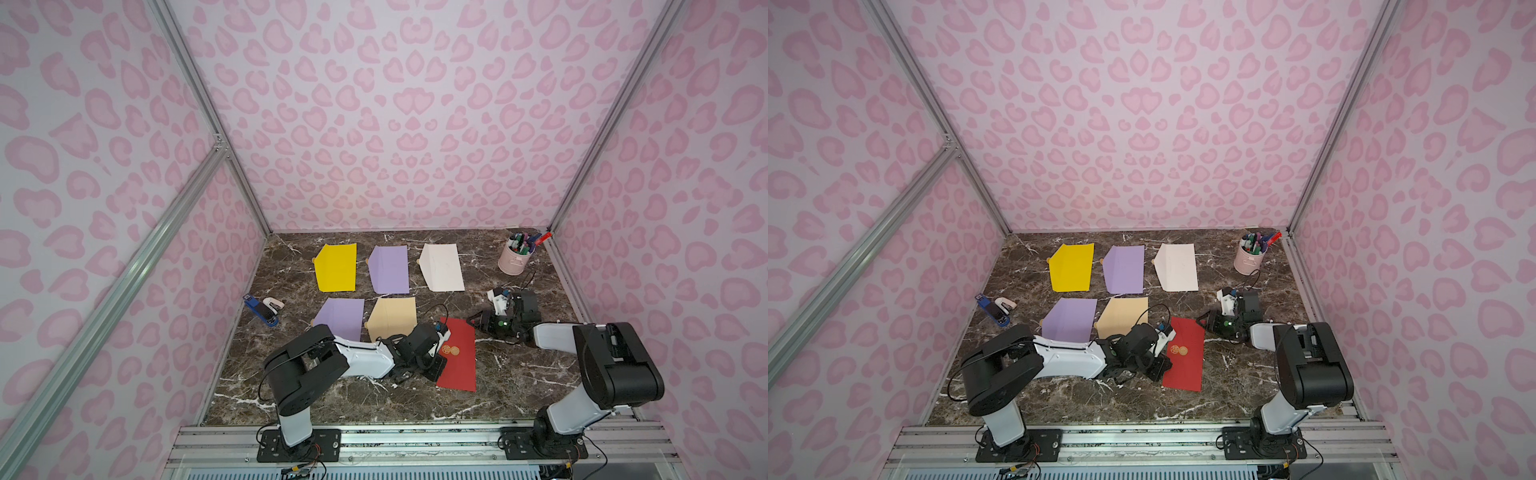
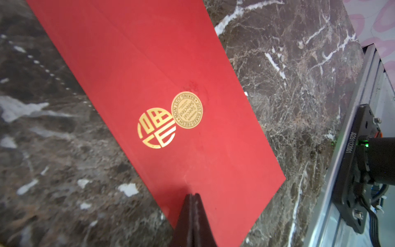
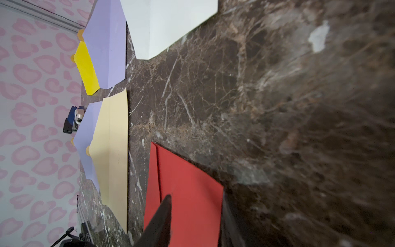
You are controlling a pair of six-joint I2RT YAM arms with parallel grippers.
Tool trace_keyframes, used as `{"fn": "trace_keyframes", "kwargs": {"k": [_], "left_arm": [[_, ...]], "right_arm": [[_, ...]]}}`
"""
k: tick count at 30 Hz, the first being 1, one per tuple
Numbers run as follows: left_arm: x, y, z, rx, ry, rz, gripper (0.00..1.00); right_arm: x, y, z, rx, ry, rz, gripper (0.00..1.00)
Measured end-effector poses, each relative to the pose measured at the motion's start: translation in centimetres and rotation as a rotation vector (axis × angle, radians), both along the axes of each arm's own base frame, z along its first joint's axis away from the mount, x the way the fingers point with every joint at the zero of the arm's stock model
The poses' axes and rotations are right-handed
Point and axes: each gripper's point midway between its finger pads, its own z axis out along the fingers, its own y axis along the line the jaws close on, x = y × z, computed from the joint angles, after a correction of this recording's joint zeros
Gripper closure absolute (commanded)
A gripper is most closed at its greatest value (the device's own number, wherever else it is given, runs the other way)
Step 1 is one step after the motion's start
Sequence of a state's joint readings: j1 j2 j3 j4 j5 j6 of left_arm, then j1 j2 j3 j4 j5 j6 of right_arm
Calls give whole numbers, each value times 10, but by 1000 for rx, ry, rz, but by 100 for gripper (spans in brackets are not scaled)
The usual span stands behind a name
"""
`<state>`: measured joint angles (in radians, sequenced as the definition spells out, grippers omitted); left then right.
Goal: Open the envelope
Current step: Pick up the envelope from the center of the board.
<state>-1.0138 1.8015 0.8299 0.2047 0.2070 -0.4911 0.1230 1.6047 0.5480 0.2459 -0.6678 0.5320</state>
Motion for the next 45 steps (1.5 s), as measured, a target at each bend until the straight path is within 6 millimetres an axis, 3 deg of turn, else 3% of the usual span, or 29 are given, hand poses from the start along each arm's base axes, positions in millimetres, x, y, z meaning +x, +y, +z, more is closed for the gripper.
{"fn": "trace_keyframes", "kwargs": {"k": [10, 22, 26, 30, 41, 43, 45], "left_arm": [[2, -5, 0, -11, -2, -5, 97], [4, -11, -1, -24, -4, -11, 97], [5, -12, -1, -25, -5, -10, 97], [5, -12, -1, -25, -5, -10, 97], [17, -3, 6, 49, -51, 28, 97], [24, 3, 14, 70, -79, 48, 93], [31, 7, 34, 53, -122, 68, 80]], "right_arm": [[-16, 20, 11, 176, 28, 63, 71], [-36, 27, 7, 185, 52, 106, 81], [-43, 34, 3, 162, 60, 133, 87], [-47, 35, 2, 143, 58, 143, 100], [-47, 36, 21, 146, 9, 147, 100], [-46, 36, 30, 152, -5, 140, 100], [-42, 35, 45, 154, -40, 136, 100]]}}
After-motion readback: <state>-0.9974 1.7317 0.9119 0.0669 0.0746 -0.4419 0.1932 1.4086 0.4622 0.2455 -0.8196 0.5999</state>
